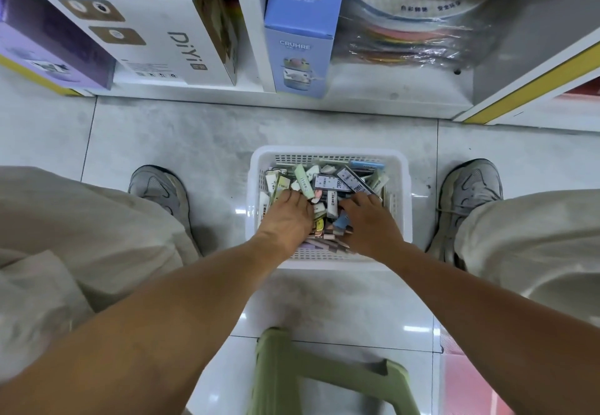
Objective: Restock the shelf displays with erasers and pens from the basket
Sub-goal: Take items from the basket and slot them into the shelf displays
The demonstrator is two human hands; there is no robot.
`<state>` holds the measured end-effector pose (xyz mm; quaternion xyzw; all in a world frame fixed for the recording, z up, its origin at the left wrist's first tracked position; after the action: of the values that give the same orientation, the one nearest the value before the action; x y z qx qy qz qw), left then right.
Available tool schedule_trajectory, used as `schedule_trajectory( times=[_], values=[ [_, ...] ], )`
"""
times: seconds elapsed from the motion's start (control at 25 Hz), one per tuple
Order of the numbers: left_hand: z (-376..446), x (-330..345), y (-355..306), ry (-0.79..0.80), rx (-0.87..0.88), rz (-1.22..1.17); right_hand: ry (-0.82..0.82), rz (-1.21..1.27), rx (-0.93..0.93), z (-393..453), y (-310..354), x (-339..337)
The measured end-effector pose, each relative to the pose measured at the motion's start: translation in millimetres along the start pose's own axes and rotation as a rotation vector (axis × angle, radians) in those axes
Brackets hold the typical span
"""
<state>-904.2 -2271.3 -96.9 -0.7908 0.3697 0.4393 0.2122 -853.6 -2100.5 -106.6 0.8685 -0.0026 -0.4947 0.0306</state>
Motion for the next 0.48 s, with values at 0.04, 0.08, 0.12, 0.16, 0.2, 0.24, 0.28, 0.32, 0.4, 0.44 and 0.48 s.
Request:
schedule_trajectory(
  times=[0.04, 0.08, 0.12, 0.16, 0.2, 0.24, 0.28, 0.32, 0.4, 0.44, 0.48],
  values=[
    [3, -2, 2, 0.002, 0.007, -0.019, -0.005, 0.011, 0.001, 1, -1, -1],
    [6, -5, 4, 0.011, 0.013, -0.033, -0.012, 0.028, 0.002, 0, -2, -1],
    [10, -6, 6, 0.015, 0.007, -0.05, -0.02, 0.051, -0.001, 0, -3, -2],
    [14, -6, 6, 0.011, -0.008, -0.08, -0.023, 0.076, -0.007, 1, -5, -2],
    [17, -4, 6, 0.007, -0.026, -0.121, -0.02, 0.095, -0.014, 2, -7, -2],
    [18, -2, 5, 0.01, -0.044, -0.164, -0.014, 0.108, -0.02, 3, -9, -2],
    [20, -1, 4, 0.019, -0.055, -0.203, -0.006, 0.117, -0.024, 3, -11, -2],
    [21, 0, 3, 0.03, -0.053, -0.236, -0.003, 0.129, -0.025, 4, -12, -2],
    [23, 0, 2, 0.038, -0.013, -0.294, 0.007, 0.145, -0.025, 4, -13, -2],
    [23, 0, 2, 0.041, 0.003, -0.324, 0.011, 0.15, -0.027, 4, -13, -3],
    [23, 0, 2, 0.046, 0.009, -0.354, 0.009, 0.158, -0.026, 3, -14, -4]
  ],
)
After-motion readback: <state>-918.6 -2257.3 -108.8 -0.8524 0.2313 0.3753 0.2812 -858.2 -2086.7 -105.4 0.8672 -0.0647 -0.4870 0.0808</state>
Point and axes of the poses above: each hand's wrist, its own z-axis towards the middle knuckle, its own x-axis out of the palm, y = z × x, the point moved 2 cm from there along z, towards the middle knuckle, and after that the axes turned 14 degrees about -z, right-handed, at the moved point
